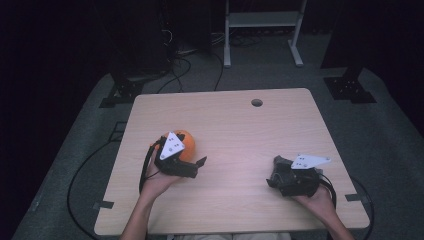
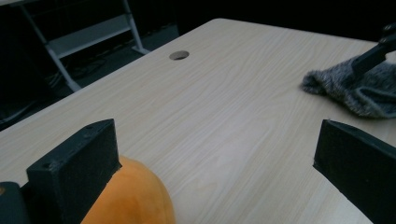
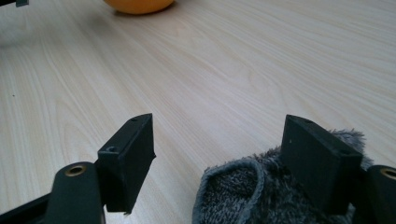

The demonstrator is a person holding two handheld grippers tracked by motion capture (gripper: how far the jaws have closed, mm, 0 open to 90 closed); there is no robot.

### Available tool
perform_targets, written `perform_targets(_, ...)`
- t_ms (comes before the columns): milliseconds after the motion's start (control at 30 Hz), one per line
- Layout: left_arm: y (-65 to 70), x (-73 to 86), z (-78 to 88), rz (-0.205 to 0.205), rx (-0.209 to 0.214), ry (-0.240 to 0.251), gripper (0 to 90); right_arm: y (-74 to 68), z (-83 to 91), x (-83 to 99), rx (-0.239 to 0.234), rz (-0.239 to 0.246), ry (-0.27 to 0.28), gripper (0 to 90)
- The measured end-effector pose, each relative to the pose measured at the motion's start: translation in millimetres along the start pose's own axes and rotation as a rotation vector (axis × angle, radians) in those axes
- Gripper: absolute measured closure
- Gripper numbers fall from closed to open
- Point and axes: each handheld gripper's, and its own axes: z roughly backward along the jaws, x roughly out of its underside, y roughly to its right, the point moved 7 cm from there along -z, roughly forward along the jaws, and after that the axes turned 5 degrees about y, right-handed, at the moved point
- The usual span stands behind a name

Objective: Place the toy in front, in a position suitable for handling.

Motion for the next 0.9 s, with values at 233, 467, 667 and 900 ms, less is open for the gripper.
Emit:
perform_targets(233, -28.2, -7.1, 16.8, 0.005, -0.053, 0.03, 0.0, 1.0, 0.8, -0.6, 0.006, -0.008, 0.005, 24.2)
perform_targets(467, -51.0, 10.2, 30.4, 0.045, -0.113, 0.024, 0.0, 2.8, 1.8, -0.4, 0.011, -0.006, 0.004, 24.2)
perform_targets(667, -65.2, 33.3, 30.7, 0.082, -0.162, -0.01, 0.0, 1.2, 1.8, 0.5, 0.005, -0.007, -0.002, 24.2)
perform_targets(900, -69.0, 59.7, 13.0, 0.057, -0.226, -0.103, 0.0, -0.9, 2.7, 0.4, -0.002, -0.001, 0.003, 24.2)
